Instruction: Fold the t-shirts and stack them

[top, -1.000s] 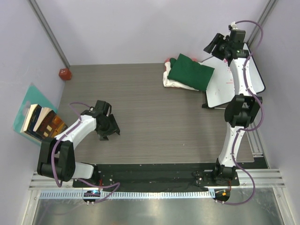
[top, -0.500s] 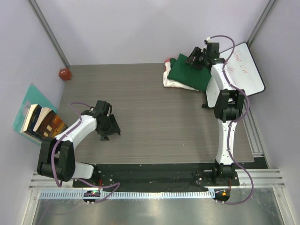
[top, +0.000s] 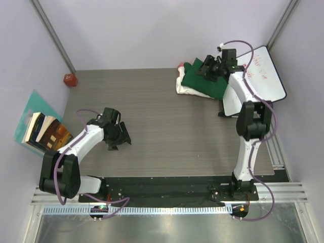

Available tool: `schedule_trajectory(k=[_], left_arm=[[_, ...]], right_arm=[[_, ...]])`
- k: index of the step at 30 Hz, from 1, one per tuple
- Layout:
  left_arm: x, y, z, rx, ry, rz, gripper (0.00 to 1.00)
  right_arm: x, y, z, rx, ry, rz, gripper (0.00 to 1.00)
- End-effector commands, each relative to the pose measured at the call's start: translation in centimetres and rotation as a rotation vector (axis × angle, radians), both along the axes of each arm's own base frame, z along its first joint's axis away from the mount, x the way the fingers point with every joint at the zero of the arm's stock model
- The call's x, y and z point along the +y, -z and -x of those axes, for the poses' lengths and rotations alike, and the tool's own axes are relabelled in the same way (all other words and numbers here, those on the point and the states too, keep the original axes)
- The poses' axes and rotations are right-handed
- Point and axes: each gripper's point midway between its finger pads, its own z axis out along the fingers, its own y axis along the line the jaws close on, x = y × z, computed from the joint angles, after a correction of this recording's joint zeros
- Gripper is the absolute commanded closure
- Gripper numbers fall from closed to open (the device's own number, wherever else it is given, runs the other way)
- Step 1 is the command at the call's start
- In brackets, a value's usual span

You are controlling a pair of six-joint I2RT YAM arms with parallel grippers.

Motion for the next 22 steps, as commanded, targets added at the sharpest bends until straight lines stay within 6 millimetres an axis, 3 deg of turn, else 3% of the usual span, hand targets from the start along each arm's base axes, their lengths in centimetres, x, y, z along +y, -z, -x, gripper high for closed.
schedule_trajectory(k=[1, 2, 3, 4, 5, 6, 7, 8, 9, 12, 16, 22], left_arm=[[-0.4, -3.8, -2.3, -0.146, 0.042, 0.01, 0.29], [-0.4, -4.3, -2.6, -0.165, 0.042, 0.012, 0.28], [-0.4, -5.0, -3.0, -0.188, 0.04, 0.009, 0.28], [-0.4, -5.6, -3.2, -0.206, 0.043, 0.012, 0.28], [-0.6, -6.0, -3.4, -0.219, 0.046, 0.019, 0.28], [-0.7, -6.5, -3.8, -0.234, 0.051, 0.022, 0.28], [-0.9, -6.7, -3.9, -0.24, 0.056, 0.032, 0.27], [-1.1, -6.8, -4.1, -0.248, 0.069, 0.034, 0.27], [-1.4, -7.2, -4.5, -0.258, 0.078, 0.043, 0.27], [-2.1, -8.0, -5.4, -0.278, 0.098, 0.063, 0.27], [-2.9, -8.9, -6.1, -0.312, 0.11, 0.085, 0.27], [-3.2, -8.7, -6.4, -0.321, 0.102, 0.091, 0.28]], right_arm=[[9.6, -16.9, 11.6, -0.362, -0.201, 0.043, 0.36], [10.6, -16.7, 13.3, -0.362, -0.211, 0.038, 0.36], [11.3, -13.2, 14.8, -0.312, -0.215, 0.033, 0.37], [12.2, -14.3, 17.2, -0.328, -0.22, -0.017, 0.37], [12.6, -13.6, 17.9, -0.333, -0.21, -0.047, 0.37], [12.4, -8.9, 19.8, -0.244, -0.215, -0.041, 0.36], [12.5, -8.1, 21.1, -0.239, -0.219, -0.048, 0.36], [12.9, -6.3, 22.1, -0.206, -0.229, -0.039, 0.36], [12.8, -3.1, 23.5, -0.143, -0.238, -0.016, 0.37], [13.2, 1.1, 25.8, -0.051, -0.278, 0.02, 0.37], [14.2, 3.4, 27.6, -0.009, -0.327, 0.076, 0.37], [15.0, 3.9, 27.9, 0.004, -0.339, 0.063, 0.37]])
